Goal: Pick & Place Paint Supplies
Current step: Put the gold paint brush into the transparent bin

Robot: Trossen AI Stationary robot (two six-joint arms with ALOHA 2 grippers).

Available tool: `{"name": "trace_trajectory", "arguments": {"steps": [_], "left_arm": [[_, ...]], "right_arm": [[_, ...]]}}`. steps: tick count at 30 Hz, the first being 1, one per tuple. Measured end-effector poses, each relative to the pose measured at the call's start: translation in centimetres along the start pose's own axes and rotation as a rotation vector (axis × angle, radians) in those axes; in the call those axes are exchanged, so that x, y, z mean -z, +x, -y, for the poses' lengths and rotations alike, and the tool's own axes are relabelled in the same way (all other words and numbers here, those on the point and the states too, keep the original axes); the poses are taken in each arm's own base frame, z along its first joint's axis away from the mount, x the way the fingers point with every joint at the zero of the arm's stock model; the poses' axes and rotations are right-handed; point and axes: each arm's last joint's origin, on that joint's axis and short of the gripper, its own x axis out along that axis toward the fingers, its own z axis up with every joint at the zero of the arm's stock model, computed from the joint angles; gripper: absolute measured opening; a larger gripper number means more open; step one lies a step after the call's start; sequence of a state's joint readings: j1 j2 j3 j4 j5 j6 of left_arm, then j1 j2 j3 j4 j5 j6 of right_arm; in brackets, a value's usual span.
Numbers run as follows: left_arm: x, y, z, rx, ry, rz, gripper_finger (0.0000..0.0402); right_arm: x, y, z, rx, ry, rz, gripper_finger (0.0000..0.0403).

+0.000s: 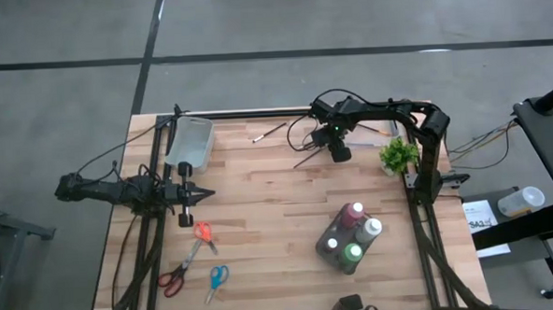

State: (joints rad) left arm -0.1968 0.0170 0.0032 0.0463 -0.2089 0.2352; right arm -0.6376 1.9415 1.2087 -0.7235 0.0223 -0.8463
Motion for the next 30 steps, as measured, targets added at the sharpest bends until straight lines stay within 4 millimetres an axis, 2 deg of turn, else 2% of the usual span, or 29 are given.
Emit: {"name": "trace_trajectory", "arguments": {"steps": [11,30], "left_arm": [[0.0,0.0,0.0,0.0,0.0,0.0,0.0],[0.0,0.0,0.0,0.0,0.0,0.0,0.0]], "right_arm": [[0.07,0.04,-0.14,-0.01,0.007,-0.002,0.0014],[0.01,-0.04,-0.07,-0.002,0.008,0.005,0.0013]]}}
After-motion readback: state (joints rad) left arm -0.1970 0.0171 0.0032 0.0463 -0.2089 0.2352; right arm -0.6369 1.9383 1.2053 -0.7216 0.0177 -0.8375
